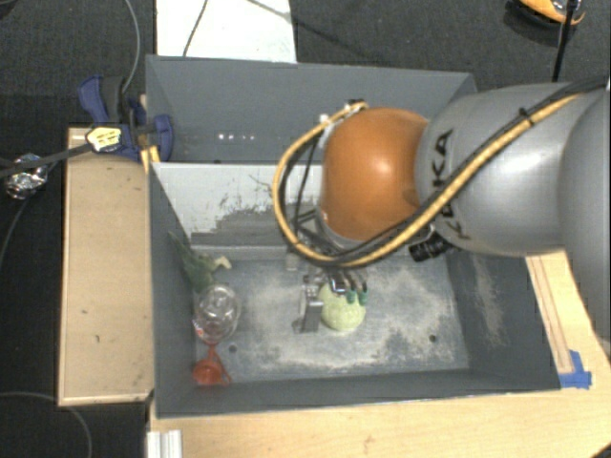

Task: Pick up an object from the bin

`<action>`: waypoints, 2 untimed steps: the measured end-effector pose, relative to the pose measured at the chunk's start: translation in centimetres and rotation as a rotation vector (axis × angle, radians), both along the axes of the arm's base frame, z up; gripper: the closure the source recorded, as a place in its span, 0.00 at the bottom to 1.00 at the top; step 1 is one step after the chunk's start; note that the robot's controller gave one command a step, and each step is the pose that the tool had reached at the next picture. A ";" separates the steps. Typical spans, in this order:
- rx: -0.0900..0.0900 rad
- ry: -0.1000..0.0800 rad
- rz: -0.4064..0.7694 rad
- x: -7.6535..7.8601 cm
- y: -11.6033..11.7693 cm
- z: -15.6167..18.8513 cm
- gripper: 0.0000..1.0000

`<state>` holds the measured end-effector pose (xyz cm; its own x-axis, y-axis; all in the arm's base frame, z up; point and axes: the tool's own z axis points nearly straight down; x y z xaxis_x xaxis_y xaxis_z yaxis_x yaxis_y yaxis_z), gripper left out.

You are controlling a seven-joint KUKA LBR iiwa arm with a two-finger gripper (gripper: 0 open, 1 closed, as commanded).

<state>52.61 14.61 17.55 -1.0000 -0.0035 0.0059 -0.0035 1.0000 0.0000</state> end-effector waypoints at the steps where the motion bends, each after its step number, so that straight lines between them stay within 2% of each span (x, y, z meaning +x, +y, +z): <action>1: 0.001 -0.008 -0.005 0.2 -0.1 0.5 0.00; 2: 0.002 -0.009 0.051 0.7 -5.3 -6.3 0.00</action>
Offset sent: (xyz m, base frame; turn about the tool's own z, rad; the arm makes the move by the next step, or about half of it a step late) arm 0.0077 -0.0855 -0.1055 -0.0772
